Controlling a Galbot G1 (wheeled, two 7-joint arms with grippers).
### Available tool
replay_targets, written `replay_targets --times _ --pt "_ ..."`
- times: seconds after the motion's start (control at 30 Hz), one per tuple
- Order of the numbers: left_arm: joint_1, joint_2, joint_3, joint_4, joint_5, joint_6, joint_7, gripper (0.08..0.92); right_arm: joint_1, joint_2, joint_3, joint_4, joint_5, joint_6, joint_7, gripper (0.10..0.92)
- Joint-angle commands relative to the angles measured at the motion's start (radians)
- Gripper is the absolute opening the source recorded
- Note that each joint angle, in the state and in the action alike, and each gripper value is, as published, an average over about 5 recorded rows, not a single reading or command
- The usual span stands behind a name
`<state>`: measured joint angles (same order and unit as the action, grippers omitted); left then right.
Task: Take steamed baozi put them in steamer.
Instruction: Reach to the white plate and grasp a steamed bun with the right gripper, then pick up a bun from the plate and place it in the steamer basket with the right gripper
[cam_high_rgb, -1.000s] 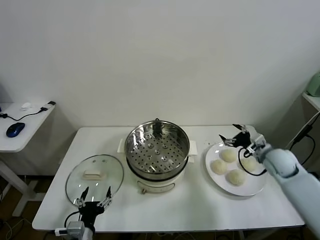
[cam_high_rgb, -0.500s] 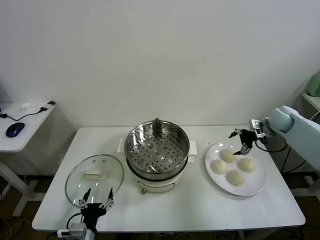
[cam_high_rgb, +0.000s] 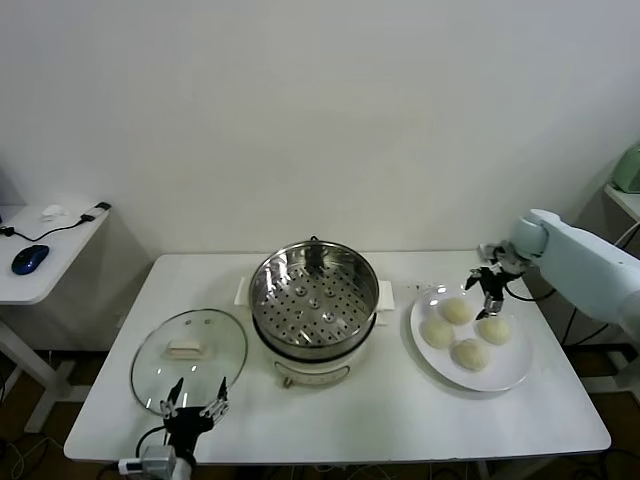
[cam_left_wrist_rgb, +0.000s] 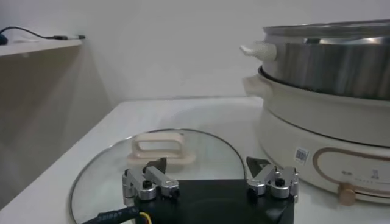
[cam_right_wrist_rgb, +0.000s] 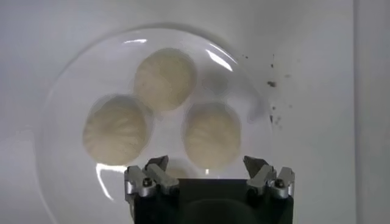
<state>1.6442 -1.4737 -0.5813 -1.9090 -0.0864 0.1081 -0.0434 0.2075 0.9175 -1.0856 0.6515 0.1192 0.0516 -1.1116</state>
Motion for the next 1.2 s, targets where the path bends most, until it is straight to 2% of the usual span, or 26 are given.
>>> replay_targets --times 0.03,0.3,0.53,0.63,0.73,0.9,1.03,1.2 --pt "-0.004 0.0 0.003 0.01 0.0 0.001 0.003 0.823 -0.043 0.16 -0.001 -0.186 -0.033 -0.014 0.021 0.823" --pt "-0.008 0.001 0.007 0.002 0.0 0.007 0.008 0.823 -0.064 0.183 0.03 -0.22 -0.059 -0.026 0.026 0.811" --pt "-0.005 0.001 0.009 -0.007 0.002 0.011 0.008 0.823 -0.057 0.172 0.038 -0.207 -0.075 -0.038 0.021 0.656" --pt "0.0 -0.001 0.011 -0.013 0.004 0.011 0.008 0.823 -0.032 0.151 0.022 -0.166 -0.048 -0.047 0.014 0.639" --pt "0.004 -0.003 0.011 -0.019 0.005 0.012 0.008 0.823 0.061 0.108 -0.045 -0.073 0.013 -0.054 0.003 0.637" --pt "0.006 -0.006 0.017 -0.032 0.013 0.014 0.007 0.823 0.392 0.055 -0.306 0.175 0.209 -0.027 -0.044 0.636" --pt "0.008 -0.006 0.021 -0.046 0.018 0.019 0.008 0.823 0.65 0.111 -0.427 0.327 0.359 0.034 -0.083 0.636" --pt "0.009 -0.002 0.019 -0.052 0.017 0.023 0.007 0.823 0.784 0.226 -0.446 0.583 0.425 0.176 -0.134 0.636"
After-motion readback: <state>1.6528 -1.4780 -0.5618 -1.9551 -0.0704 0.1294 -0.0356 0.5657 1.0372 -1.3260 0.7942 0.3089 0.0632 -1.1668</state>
